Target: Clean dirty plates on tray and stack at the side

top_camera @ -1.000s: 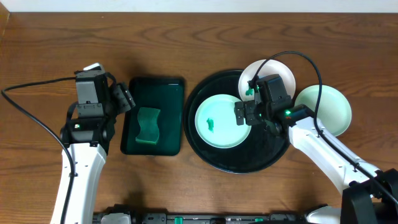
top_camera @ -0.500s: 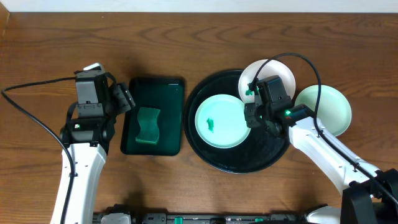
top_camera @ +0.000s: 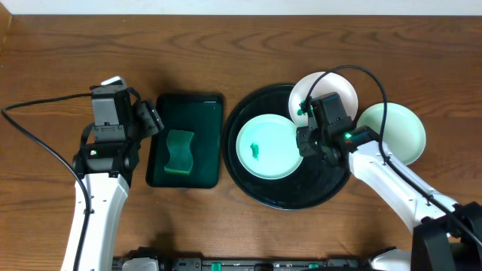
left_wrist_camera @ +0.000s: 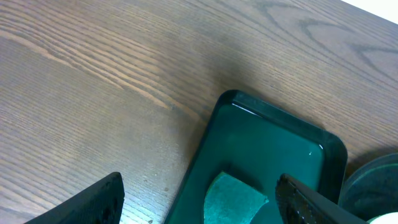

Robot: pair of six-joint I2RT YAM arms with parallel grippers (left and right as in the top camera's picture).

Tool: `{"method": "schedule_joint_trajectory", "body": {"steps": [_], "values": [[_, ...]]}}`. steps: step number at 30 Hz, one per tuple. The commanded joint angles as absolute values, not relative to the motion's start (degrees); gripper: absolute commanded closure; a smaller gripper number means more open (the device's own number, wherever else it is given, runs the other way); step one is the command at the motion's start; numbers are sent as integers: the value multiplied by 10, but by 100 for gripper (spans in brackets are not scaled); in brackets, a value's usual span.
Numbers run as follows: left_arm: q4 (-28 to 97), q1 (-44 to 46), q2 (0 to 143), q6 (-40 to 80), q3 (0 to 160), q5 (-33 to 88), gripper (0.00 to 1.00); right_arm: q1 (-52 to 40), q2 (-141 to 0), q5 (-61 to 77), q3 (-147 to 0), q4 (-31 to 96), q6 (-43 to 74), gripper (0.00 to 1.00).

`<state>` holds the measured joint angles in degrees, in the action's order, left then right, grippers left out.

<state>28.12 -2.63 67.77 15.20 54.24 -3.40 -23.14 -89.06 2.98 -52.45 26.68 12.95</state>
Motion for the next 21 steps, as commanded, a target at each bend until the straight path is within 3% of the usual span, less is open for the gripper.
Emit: {"method": "schedule_joint_trajectory", "body": {"steps": [1,21], "values": [[282,-29,681,157,552,-41,22,-225,-915,28,-531,262,128,62],[282,-29,681,157,552,-41,22,-225,-948,4,-531,245,128,63]]}}
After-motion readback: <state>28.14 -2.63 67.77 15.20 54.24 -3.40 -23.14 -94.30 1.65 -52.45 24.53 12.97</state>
